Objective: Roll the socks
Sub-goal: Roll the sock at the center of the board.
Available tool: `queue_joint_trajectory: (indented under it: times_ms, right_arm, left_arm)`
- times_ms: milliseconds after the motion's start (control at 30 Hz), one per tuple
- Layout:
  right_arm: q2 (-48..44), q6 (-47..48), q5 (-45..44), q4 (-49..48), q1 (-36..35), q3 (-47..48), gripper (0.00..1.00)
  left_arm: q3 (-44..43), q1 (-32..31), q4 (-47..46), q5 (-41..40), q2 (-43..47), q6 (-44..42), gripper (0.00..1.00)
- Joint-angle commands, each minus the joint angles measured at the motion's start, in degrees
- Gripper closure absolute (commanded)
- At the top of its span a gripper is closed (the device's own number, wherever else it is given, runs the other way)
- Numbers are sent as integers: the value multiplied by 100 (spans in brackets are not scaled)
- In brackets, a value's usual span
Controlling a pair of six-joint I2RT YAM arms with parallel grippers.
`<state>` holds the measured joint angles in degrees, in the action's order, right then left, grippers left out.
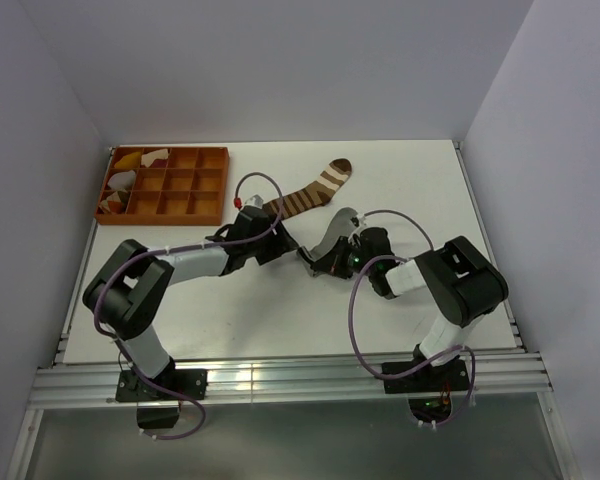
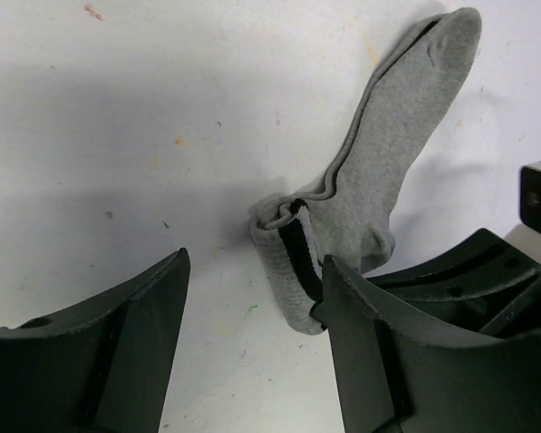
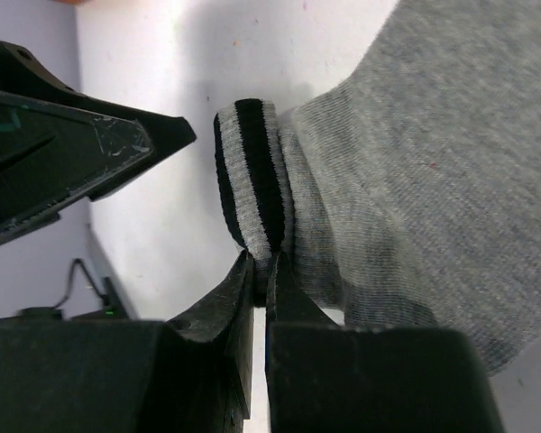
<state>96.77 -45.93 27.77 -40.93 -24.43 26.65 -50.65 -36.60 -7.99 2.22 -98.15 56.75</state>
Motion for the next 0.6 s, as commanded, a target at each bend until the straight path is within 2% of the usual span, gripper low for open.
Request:
queue_joint_trajectory:
  times_ms: [0, 300, 467, 567]
  right_arm:
    - [96, -784, 387, -706, 122, -231, 100]
    - [438, -1426, 361, -1356, 201, -573, 100]
    - [685, -1550, 440, -1690, 219, -644, 100]
    - [676, -1550, 414, -1743, 236, -670, 100]
  left_arm:
    - [-120, -119, -282, 60, -108, 3, 34]
    - [-454, -321, -177, 59, -626, 38, 37]
    - [-481, -436, -186, 51, -723, 38, 41]
    - [-472, -462, -124, 51, -749, -24, 47]
